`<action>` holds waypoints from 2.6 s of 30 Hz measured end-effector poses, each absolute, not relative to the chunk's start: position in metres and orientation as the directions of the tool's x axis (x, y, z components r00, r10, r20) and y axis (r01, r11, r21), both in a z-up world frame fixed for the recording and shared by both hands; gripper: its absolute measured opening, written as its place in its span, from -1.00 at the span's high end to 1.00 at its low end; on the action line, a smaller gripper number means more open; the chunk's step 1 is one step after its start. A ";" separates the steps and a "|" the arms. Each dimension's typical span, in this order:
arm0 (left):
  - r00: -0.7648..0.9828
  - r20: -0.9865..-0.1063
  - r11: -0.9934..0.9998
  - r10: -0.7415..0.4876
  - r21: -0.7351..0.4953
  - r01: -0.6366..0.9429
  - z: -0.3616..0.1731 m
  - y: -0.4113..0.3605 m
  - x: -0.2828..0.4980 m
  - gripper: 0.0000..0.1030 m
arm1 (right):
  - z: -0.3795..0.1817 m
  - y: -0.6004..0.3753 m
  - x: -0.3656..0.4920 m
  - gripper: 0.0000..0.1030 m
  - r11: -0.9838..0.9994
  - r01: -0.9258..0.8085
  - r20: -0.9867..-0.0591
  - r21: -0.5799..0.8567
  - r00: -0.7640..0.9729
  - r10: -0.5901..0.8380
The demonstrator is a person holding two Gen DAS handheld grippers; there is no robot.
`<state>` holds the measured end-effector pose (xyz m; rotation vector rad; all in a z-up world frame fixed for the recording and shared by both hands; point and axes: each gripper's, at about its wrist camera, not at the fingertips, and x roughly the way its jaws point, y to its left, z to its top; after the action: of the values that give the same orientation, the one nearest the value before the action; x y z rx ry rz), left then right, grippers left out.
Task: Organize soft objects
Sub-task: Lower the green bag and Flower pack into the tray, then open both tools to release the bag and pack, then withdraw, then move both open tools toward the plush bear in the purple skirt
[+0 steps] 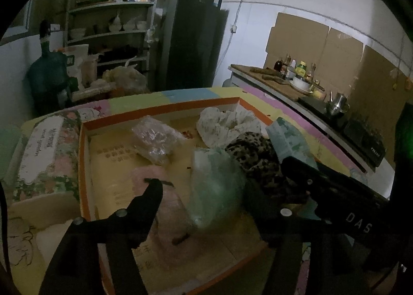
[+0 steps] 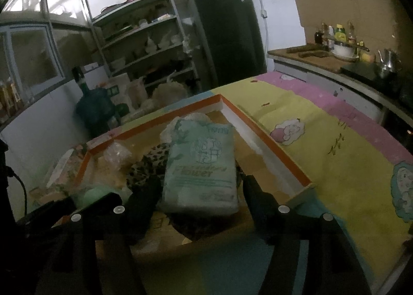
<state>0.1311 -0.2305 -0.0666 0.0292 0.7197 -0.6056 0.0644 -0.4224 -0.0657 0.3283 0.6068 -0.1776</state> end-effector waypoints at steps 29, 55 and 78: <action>0.714 -0.496 0.859 -0.494 -0.152 0.488 -0.019 -0.159 0.076 -0.62 | -0.018 -0.359 0.022 -0.32 0.961 0.181 -0.497 0.211 0.866 -0.055; 0.825 -0.429 0.929 -0.368 -0.138 0.343 -0.006 -0.053 0.044 -0.63 | -0.003 -0.263 0.021 -0.33 0.992 0.010 -0.492 0.125 0.869 0.053; 0.848 -0.452 0.957 -0.277 -0.210 0.201 -0.030 0.026 0.052 -0.63 | -0.040 -0.193 0.050 -0.33 0.982 -0.158 -0.610 0.103 0.770 0.187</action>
<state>0.0525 0.0259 -0.0301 -0.1575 0.4987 -0.2530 0.0502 -0.1926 -0.0404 0.0462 0.6667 0.1872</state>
